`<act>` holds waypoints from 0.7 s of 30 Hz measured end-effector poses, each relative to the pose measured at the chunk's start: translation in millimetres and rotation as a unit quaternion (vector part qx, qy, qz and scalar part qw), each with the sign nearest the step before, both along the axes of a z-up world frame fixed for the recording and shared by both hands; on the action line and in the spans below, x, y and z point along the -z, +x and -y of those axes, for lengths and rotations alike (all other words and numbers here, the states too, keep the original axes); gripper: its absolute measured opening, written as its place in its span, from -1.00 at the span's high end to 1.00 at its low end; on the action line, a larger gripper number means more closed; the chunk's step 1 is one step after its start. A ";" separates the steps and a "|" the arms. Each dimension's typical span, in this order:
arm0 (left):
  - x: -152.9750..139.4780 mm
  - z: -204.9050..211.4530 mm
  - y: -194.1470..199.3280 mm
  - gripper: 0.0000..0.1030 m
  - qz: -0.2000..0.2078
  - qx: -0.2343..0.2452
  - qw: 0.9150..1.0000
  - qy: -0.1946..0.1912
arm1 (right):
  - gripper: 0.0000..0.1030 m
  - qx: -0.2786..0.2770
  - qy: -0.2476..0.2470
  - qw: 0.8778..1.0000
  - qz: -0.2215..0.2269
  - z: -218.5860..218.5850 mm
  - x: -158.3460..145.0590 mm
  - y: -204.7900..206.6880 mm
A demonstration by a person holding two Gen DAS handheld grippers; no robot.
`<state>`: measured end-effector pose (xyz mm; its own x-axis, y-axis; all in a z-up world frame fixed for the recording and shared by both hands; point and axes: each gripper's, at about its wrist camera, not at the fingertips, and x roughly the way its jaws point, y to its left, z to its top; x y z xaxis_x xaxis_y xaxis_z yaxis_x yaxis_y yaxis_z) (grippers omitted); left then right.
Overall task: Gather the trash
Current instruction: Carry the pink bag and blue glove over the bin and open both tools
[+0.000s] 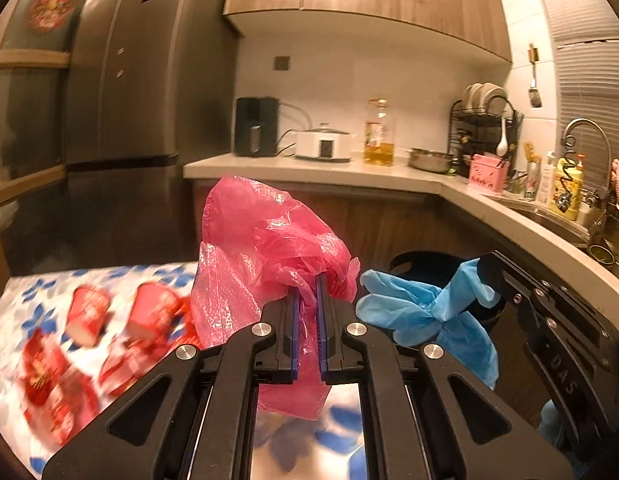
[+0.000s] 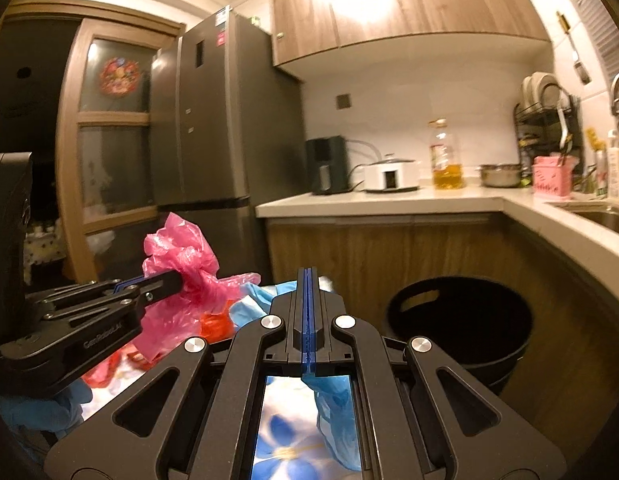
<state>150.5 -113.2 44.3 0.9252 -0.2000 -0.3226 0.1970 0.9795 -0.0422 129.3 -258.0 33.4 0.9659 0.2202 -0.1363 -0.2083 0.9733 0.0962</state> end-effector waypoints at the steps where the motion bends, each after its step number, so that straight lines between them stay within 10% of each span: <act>1: -1.4 6.1 2.3 0.87 0.002 0.004 1.000 0.001 | 1.00 0.006 -0.001 1.000 0.002 4.5 -1.6 1.8; 21: -18.7 125.9 66.5 0.87 0.026 0.088 0.996 0.007 | 1.00 0.118 0.010 0.993 0.018 114.1 -8.0 52.3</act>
